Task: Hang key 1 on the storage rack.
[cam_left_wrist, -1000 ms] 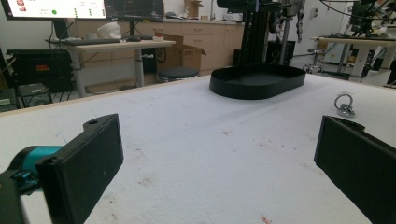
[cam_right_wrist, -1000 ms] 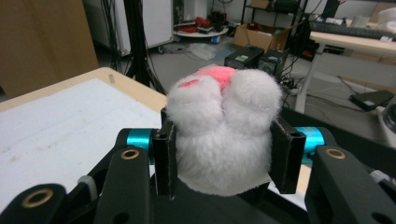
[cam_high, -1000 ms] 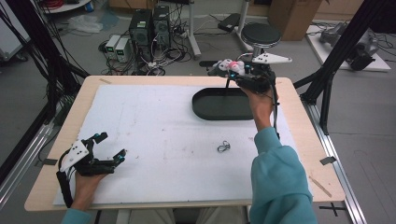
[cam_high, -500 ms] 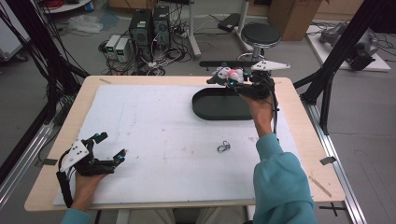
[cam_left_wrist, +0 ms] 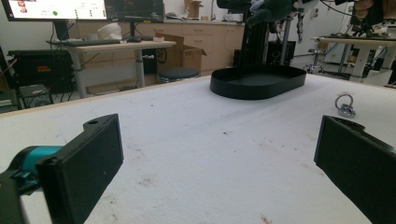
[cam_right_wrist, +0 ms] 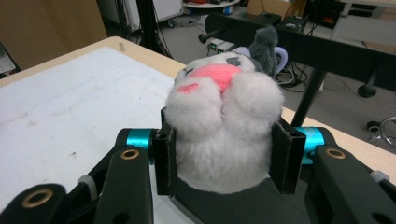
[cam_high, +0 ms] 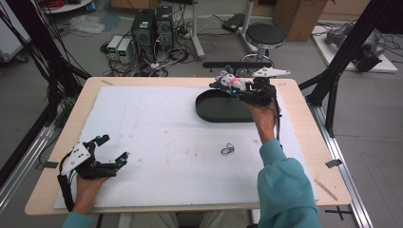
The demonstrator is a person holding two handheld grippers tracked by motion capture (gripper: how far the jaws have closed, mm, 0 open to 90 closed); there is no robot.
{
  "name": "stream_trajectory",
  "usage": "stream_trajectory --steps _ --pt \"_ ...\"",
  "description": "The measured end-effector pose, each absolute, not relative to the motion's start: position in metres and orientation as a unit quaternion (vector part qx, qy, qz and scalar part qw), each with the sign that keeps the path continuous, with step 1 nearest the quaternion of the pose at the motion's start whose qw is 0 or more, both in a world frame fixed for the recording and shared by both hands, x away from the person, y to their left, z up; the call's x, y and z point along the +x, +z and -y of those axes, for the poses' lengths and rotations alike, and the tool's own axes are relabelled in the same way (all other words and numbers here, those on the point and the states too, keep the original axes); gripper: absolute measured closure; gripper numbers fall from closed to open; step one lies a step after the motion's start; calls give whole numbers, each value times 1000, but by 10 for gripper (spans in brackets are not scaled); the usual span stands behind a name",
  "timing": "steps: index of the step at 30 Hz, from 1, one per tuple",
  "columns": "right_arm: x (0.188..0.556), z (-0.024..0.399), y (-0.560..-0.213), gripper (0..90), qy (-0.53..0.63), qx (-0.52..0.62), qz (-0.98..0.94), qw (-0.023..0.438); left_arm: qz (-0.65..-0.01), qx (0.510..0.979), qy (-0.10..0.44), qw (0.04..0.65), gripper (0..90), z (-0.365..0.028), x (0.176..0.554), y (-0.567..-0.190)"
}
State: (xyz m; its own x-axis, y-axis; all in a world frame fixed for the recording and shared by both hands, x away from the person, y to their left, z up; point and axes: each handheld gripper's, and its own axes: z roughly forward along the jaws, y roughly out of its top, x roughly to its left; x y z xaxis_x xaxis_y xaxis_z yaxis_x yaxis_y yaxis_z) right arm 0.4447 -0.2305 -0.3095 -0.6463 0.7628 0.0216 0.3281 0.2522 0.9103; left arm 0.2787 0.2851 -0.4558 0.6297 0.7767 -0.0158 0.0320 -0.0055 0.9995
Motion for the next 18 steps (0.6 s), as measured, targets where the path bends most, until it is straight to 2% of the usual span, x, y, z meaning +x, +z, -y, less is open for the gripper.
stream_trajectory --steps 18 --pt "460 219 -332 531 483 381 -763 200 -312 644 296 632 17 -285 279 -456"
